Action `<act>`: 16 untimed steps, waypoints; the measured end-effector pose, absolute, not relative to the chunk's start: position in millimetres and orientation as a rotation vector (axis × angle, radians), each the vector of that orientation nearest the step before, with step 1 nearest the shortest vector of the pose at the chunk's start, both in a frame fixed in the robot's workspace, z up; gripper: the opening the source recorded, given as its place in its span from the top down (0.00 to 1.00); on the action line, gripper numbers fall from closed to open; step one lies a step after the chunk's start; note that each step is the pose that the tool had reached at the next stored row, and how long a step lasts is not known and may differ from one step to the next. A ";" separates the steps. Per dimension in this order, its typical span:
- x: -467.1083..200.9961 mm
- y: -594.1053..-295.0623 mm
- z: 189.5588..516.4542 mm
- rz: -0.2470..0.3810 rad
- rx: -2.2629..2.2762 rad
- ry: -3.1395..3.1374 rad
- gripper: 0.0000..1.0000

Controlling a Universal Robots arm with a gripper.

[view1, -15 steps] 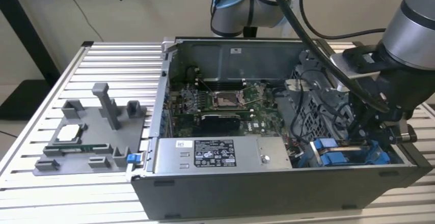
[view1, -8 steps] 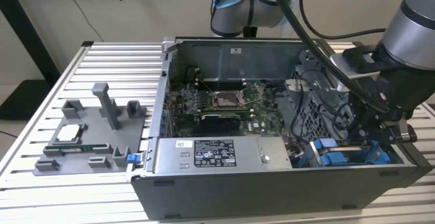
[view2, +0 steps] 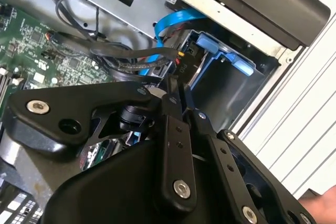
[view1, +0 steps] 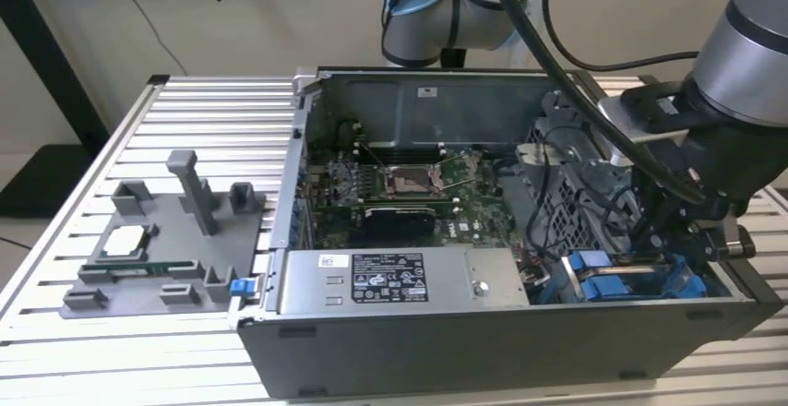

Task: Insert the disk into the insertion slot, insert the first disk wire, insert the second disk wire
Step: 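Insert the second disk wire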

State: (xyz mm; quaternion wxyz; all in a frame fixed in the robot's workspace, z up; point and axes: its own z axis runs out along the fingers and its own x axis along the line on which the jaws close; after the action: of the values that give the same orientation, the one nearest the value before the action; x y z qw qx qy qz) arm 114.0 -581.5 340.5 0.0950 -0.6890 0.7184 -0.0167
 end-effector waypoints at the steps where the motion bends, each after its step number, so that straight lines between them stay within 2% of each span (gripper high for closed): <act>1: 114.0 -581.3 339.9 -0.049 -2.042 2.130 1.00; 16: 113.8 -581.0 329.7 -0.051 -2.037 2.135 1.00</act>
State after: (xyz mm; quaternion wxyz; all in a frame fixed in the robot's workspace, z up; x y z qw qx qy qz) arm 113.8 -581.0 329.7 0.0950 -0.6872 0.7200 -0.0172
